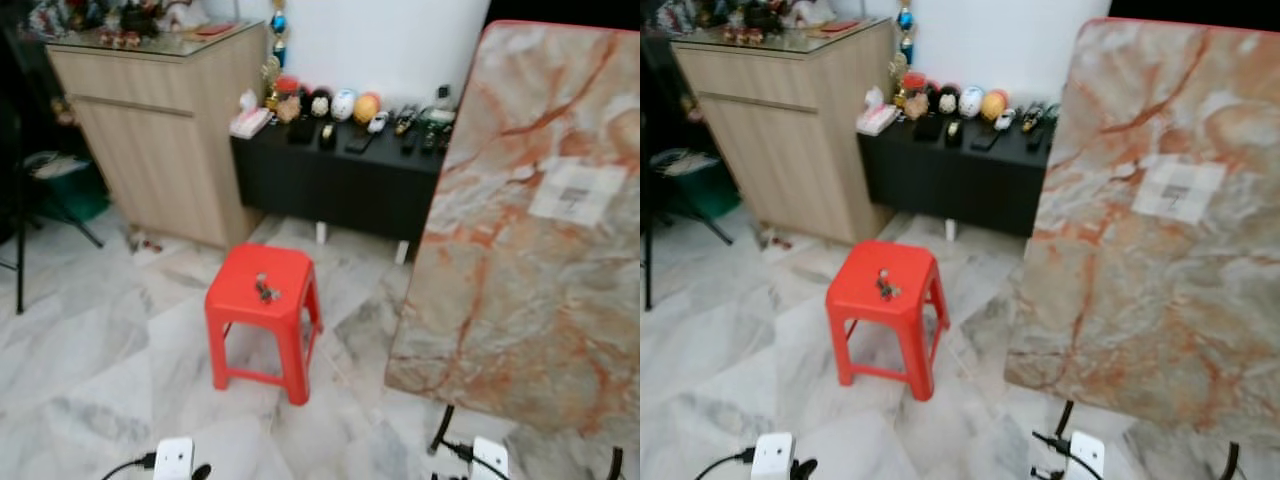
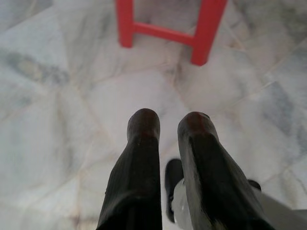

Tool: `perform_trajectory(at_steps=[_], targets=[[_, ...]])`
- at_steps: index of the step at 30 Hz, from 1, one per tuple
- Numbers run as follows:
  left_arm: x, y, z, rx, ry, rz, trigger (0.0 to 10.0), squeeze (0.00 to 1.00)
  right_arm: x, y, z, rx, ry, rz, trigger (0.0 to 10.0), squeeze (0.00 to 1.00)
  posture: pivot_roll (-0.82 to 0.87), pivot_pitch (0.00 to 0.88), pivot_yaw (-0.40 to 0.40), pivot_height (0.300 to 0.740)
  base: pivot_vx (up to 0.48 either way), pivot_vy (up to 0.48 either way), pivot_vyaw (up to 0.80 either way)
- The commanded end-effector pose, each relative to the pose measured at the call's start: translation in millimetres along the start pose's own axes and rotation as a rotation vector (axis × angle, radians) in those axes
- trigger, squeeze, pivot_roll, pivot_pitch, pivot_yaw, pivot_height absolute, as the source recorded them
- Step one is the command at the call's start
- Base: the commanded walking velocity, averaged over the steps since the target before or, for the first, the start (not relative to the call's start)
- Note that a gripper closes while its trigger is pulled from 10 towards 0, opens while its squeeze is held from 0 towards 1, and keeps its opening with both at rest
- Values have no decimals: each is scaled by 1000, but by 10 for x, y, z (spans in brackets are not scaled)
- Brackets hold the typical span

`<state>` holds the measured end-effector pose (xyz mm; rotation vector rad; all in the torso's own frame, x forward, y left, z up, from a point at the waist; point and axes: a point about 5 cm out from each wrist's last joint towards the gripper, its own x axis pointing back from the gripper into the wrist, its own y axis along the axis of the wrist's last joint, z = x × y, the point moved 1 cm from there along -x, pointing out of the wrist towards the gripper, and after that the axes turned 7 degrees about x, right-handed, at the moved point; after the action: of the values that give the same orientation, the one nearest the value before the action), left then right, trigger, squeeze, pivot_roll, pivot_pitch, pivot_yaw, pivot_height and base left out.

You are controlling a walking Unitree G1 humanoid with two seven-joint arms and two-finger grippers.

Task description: Hang keys on a hook

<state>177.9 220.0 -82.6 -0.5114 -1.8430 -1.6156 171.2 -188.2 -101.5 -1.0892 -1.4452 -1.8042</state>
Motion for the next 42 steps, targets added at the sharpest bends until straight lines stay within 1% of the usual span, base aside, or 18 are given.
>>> perform_trajectory(at_steps=[1, 10, 16, 20, 22, 25, 26, 27, 30, 33, 35, 36, 37, 38, 39, 40, 41, 42], targets=[[1, -18, -3, -10, -5, 16, 10000, 0, -13, 177, 24, -30, 5, -66, 10000, 0, 172, 0, -59, 740, 274, 0, 0], [10, -43, -11, -23, -9, 22, 10000, 0, -24, 274, 128, -31, 33, -96, 10000, 0, 179, 0, -61, 740, 279, 0, 0], [11, -48, -24, -33, -15, 23, 10000, 0, -25, 286, 124, -28, 28, -96, 10000, 0, 183, 1, -65, 740, 284, 0, 0], [13, -55, -28, -35, -16, 25, 10000, 0, -24, 300, 115, -47, 27, -106, 10000, 0, 183, 3, -66, 740, 0, 0, -656], [16, -65, -31, -37, -18, 27, 10000, 0, -24, 334, 117, -16, 23, -119, 10000, 0, 184, 1, -67, 740, 0, 0, -594], [20, -76, -34, -43, -20, 32, 10000, 0, -21, 459, 131, -5, 10, -171, 10000, 0, 183, 3, -67, 740, 0, 0, 0], [20, -79, -35, -47, -20, 34, 10000, 0, -20, 555, 142, 26, -11, -197, 10000, 0, 180, 4, -67, 740, 0, 0, 0], [19, -78, -36, -48, -21, 35, 10000, 0, -19, 592, 145, 42, -22, -205, 10000, 0, 179, 4, -67, 740, 0, 0, 0], [19, -77, -38, -52, -22, 35, 10000, 0, -7, 716, 142, 23, -47, -257, 10000, 0, 180, 4, -68, 740, 0, 0, 0], [20, -80, -40, -56, -24, 35, 10000, 0, 32, 980, 161, 77, -86, -363, 10000, 0, 181, 2, -69, 740, 0, 0, 0], [21, -83, -39, -58, -23, 37, 10000, 0, 114, 1267, 155, 174, -174, -503, 10000, 0, 182, 2, -72, 740, 0, 0, 0], [21, -86, -40, -59, -23, 38, 10000, 0, 163, 1395, 148, 196, -213, -571, 10000, 0, 182, 2, -72, 740, 0, 0, 0], [21, -86, -40, -59, -23, 38, 10000, 0, 163, 1395, 148, 196, -213, -571, 10000, 0, 182, 2, -72, 740, 0, 0, 0], [22, -88, -41, -60, -22, 39, 10000, 0, 238, 1548, 107, 223, -302, -652, 10000, 0, 179, 1, -71, 740, 0, 0, 0], [22, -89, -42, -60, -22, 39, 10000, 0, 267, 1598, 88, 230, -337, -679, 10000, 0, 177, 1, -71, 740, 0, 0, 0], [23, -94, -46, -61, -24, 40, 10000, 0, 306, 1652, 50, 195, -374, -712, 10000, 0, 177, 0, -72, 740, 0, 0, 0], [23, -94, -46, -61, -24, 40, 10000, 0, 306, 1652, 50, 195, -374, -712, 10000, 0, 177, 0, -72, 740, 0, 0, 0], [25, -101, -54, -64, -26, 42, 10000, 0, 334, 1669, -9, 141, -406, -732, 10000, 0, 183, 0, -78, 740, 0, 0, 0]])
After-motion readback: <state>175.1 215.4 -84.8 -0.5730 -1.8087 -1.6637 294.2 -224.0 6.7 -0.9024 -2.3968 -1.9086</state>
